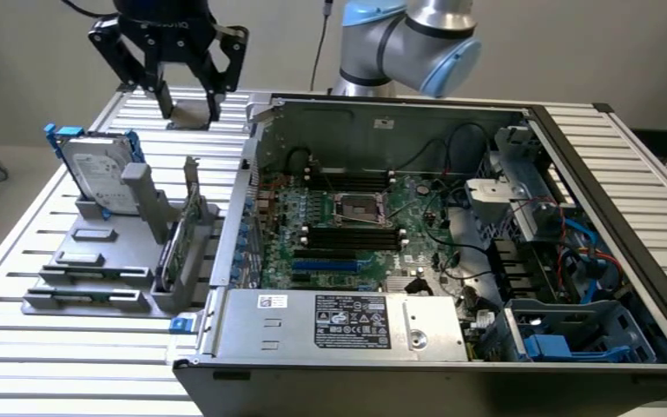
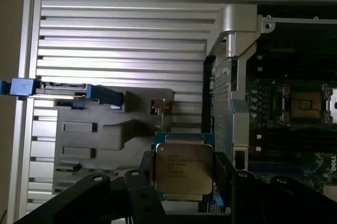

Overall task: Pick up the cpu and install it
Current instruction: 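Pick up the cpu and move it towards the insertion slot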

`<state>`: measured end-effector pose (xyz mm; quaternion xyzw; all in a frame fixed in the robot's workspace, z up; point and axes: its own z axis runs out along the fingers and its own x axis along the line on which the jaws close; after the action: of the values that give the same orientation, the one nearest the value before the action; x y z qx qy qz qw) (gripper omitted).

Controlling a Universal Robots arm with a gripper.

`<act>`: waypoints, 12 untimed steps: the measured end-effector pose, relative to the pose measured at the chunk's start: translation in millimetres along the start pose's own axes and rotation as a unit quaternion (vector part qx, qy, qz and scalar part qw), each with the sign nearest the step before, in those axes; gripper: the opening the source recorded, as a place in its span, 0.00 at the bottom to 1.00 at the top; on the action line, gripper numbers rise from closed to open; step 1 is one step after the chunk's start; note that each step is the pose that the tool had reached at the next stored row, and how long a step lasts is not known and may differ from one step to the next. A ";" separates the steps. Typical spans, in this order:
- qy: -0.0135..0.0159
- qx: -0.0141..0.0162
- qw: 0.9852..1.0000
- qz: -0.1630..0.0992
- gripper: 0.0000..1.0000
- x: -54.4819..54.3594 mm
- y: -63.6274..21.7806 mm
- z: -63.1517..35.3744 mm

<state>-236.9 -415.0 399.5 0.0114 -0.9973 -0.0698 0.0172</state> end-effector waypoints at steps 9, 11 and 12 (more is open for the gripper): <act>0.000 -0.001 1.000 0.000 0.55 -40.7 -0.8 -1.3; 0.001 -0.001 1.000 0.000 0.55 -49.8 -0.9 -1.1; 0.001 -0.001 1.000 0.000 0.55 -54.3 -1.0 -0.8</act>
<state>-182.5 -414.7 398.4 0.0113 -0.9973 -0.0706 0.0180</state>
